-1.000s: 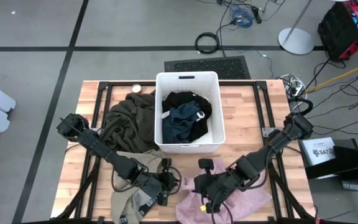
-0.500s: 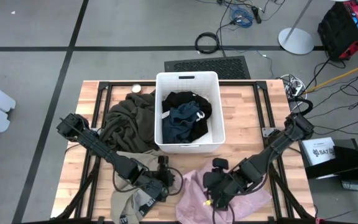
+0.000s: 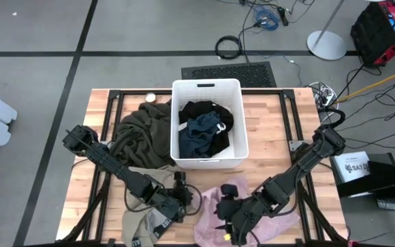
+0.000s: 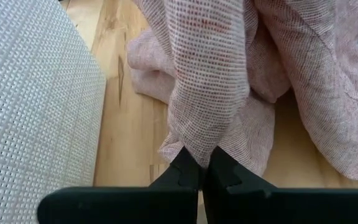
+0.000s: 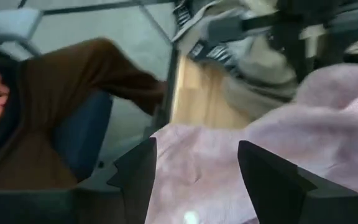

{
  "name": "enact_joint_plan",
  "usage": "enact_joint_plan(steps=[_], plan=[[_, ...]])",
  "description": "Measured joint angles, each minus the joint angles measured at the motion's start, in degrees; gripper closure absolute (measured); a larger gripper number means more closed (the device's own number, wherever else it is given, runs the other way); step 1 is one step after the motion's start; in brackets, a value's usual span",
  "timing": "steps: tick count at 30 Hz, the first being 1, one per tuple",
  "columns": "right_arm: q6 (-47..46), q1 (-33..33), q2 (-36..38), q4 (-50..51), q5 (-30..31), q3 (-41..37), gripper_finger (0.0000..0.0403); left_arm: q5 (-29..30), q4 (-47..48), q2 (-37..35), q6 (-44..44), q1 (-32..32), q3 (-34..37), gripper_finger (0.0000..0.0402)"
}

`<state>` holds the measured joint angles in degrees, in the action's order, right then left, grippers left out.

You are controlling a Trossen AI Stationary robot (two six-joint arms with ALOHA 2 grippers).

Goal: Sort clothes
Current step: Put the pink polo into the laundry bin

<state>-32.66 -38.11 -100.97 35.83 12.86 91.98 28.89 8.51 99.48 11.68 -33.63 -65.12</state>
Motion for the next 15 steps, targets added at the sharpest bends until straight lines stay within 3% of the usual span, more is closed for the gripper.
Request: enact_joint_plan(steps=[3,8,11,15], plan=[[-6.1,0.2,-0.7,-1.6,5.5,0.0,0.0190,0.0,0.0,0.0,0.0,0.0,0.0,0.0398],[-26.8,0.2,-2.8,-2.4,15.3,0.0,0.0190,0.0,0.0,0.0,0.0,0.1,0.0,0.0397],[-30.7,0.0,-4.4,-3.9,14.4,0.0,0.0190,0.0,0.0,0.0,0.1,0.0,0.0,0.0396],[-31.3,0.4,-6.3,-5.7,7.6,0.0,0.0190,-0.1,0.0,0.0,1.3,-0.3,0.0,0.0395]])
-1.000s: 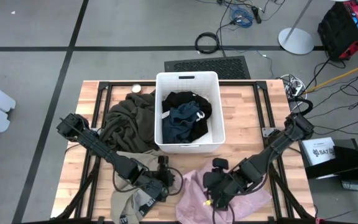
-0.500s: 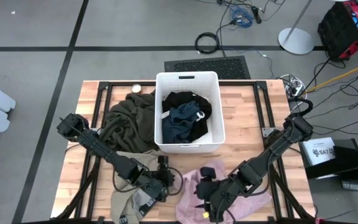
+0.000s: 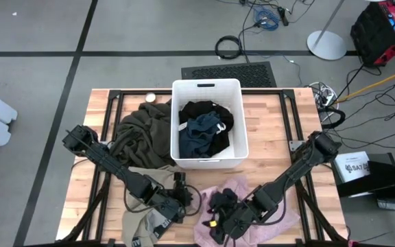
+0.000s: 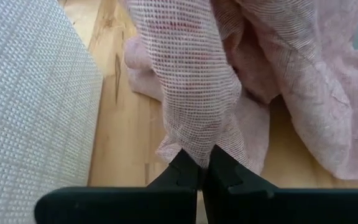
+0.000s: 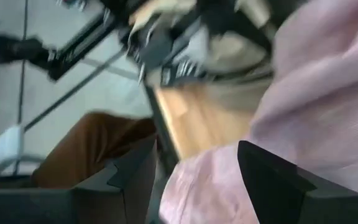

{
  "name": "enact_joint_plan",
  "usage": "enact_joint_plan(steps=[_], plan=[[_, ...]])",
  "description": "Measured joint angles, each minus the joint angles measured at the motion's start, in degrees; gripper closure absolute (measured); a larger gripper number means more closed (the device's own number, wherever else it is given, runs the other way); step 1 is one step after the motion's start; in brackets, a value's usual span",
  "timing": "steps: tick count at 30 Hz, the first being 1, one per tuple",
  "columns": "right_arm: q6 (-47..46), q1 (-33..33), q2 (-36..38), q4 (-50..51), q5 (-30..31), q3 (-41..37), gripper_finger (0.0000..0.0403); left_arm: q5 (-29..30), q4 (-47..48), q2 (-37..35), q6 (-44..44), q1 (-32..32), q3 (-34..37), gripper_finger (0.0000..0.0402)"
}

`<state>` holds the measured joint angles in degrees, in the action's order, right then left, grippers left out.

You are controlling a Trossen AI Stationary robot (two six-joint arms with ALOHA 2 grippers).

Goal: Sort clothes
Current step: Put the pink polo into the laundry bin

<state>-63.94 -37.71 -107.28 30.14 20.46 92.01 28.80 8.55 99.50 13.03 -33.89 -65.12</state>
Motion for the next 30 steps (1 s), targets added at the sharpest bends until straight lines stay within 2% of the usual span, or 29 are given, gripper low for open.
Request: enact_joint_plan(steps=[3,9,14,23,30], plan=[[-6.0,1.5,-0.9,0.4,-2.8,0.0,0.0190,-0.1,0.0,0.0,0.1,0.0,0.0,0.0395],[-15.7,2.6,-3.0,9.5,1.7,0.0,0.0190,-0.1,0.2,0.0,0.1,0.0,0.0,0.0394],[-20.6,2.3,-3.0,16.5,0.5,0.0,0.0190,-0.5,0.2,0.0,0.1,0.0,0.0,0.0394],[-26.8,2.0,-2.9,26.2,1.9,0.0,0.0190,-1.0,0.2,0.0,0.1,0.0,0.0,0.0394],[-26.9,3.8,-5.5,26.4,3.4,0.0,0.0190,-1.4,-0.1,0.0,0.1,0.0,0.0,0.0394]])
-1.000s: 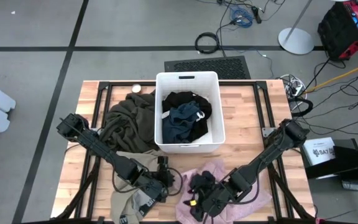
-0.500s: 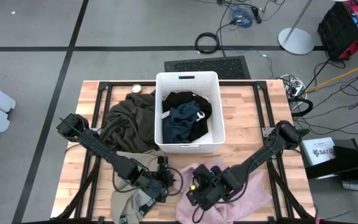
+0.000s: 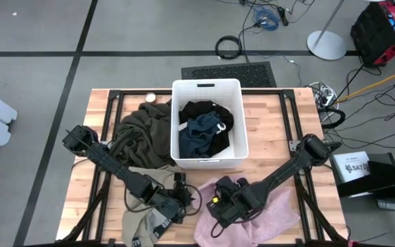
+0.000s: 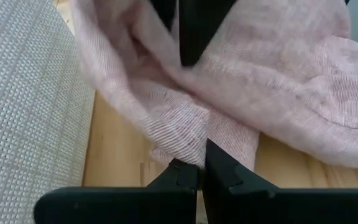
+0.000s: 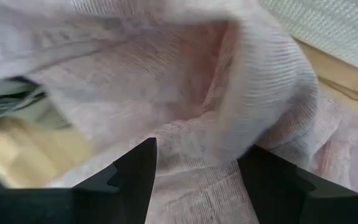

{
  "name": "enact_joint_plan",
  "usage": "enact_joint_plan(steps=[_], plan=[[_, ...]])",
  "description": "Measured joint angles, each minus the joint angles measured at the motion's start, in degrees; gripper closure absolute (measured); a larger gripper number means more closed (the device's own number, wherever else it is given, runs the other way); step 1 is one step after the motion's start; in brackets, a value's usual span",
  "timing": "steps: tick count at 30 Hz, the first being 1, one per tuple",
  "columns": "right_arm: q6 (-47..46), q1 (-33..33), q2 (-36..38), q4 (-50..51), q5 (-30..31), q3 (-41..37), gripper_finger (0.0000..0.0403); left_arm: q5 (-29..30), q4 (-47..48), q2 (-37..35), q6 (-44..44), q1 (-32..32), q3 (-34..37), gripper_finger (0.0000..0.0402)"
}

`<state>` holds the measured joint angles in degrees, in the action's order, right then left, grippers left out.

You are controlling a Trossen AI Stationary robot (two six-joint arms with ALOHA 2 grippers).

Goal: Sort clothes
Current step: Put the pink polo into the laundry bin

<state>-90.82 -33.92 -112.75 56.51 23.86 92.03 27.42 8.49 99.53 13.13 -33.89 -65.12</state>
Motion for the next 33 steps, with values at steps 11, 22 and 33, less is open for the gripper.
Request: enact_joint_plan(steps=[11,22,33], plan=[[7.0,2.1,-3.2,-2.5,1.3,0.0,0.0279,-0.3,0.2,0.0,0.0,0.0,0.0,0.0394],[19.2,1.8,-2.7,1.3,-2.8,7.2,0.0401,-0.3,0.2,-0.2,-0.3,0.0,0.0,0.0394],[22.5,-4.8,-2.6,29.6,6.1,40.0,0.0403,0.3,-5.6,-12.8,-10.5,-3.2,0.0,0.0394]])
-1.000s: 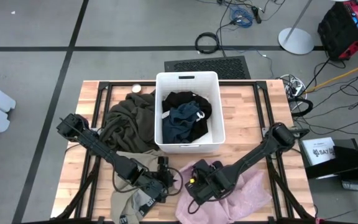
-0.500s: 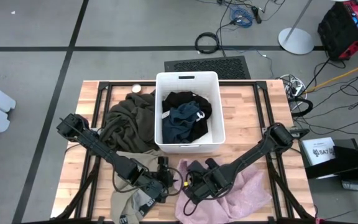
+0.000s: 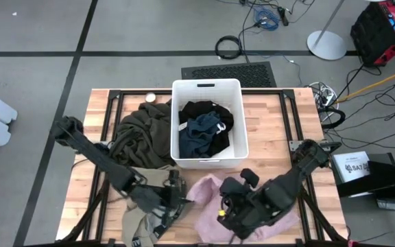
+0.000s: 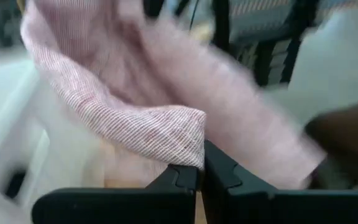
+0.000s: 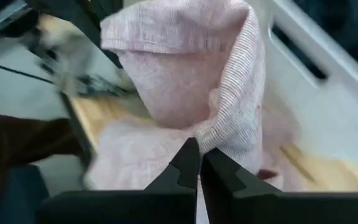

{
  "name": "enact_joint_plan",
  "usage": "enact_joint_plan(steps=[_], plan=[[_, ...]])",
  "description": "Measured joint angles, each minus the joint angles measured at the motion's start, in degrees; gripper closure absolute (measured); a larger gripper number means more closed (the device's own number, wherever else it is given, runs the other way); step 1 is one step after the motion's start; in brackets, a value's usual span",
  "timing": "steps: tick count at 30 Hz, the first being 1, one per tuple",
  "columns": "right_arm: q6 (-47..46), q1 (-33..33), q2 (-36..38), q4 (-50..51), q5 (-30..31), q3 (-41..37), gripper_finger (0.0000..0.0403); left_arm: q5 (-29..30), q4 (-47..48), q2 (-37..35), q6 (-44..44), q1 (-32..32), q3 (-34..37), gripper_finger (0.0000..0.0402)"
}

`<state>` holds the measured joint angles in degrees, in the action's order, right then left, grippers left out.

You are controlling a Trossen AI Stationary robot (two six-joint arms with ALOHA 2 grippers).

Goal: Sort clothes
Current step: Put the pink polo into the laundry bin

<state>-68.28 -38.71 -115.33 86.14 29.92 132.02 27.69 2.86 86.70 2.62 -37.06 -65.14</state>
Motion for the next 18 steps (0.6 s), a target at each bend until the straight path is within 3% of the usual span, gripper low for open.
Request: enact_joint_plan(steps=[2,6,11,15,18], plan=[[2.5,-0.7,0.0,0.4,1.7,3.1,0.0403,-0.2,-2.9,-3.0,-3.0,-0.8,0.0,0.0394],[6.4,-1.4,4.0,-2.7,4.6,1.5,0.0403,-0.7,-6.6,-8.6,-7.3,-1.9,-0.1,0.0394],[12.3,-1.9,8.9,-3.8,13.1,1.5,0.0403,-0.7,-11.5,-14.3,-10.8,-2.7,-0.1,0.0394],[22.9,-1.8,12.7,-9.0,21.2,1.5,0.0403,-0.7,-17.7,-17.5,-15.3,-2.7,-0.1,0.0394],[34.7,-0.9,15.0,-16.5,23.8,1.5,0.0403,-0.7,-23.3,-18.9,-19.5,-2.4,-0.1,0.0394]])
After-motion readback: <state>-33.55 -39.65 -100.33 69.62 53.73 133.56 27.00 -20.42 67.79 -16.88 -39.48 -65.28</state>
